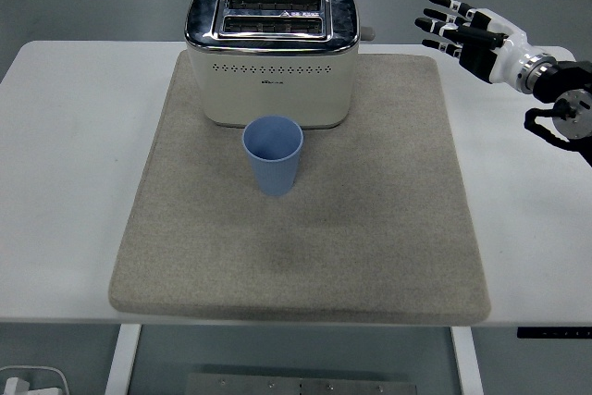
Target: Put the water cup in front of the bread machine
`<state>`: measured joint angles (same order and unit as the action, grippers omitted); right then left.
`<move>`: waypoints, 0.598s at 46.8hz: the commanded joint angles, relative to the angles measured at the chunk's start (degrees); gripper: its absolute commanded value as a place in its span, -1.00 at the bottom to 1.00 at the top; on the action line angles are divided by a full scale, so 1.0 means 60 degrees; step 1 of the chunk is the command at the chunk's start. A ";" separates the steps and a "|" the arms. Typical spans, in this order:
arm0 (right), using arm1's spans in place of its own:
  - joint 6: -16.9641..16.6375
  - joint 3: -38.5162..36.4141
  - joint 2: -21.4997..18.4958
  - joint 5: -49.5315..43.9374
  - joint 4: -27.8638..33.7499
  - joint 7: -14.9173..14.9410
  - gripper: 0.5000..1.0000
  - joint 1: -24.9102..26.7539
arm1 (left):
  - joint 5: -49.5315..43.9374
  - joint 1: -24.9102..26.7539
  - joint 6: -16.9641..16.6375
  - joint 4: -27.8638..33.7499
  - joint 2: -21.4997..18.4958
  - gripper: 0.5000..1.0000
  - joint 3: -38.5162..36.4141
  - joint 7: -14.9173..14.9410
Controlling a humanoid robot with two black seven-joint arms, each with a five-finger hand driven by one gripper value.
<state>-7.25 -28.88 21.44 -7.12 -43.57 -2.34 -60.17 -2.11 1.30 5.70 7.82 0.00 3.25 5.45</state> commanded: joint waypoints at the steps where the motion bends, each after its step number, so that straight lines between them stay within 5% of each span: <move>1: -0.0007 -0.0006 -0.0073 0.0424 0.0215 -0.0386 0.73 -0.0108 | 0.0000 -0.0011 0.0002 0.0000 0.0000 1.00 0.0000 0.0000; 11: 0.0139 -0.0108 -0.0219 0.0835 0.0230 -0.0255 0.73 -0.0211 | 0.0000 0.0003 0.0002 0.0000 0.0000 1.00 0.0000 0.0000; 28: 0.0213 -0.0914 -0.0747 0.0835 0.0157 0.1254 0.73 0.0111 | 0.0000 0.0003 0.0002 0.0000 0.0000 1.00 0.0000 0.0000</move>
<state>-5.94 -34.29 17.75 -2.03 -42.67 3.92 -60.07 -2.11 1.30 5.68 7.82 0.00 3.25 5.45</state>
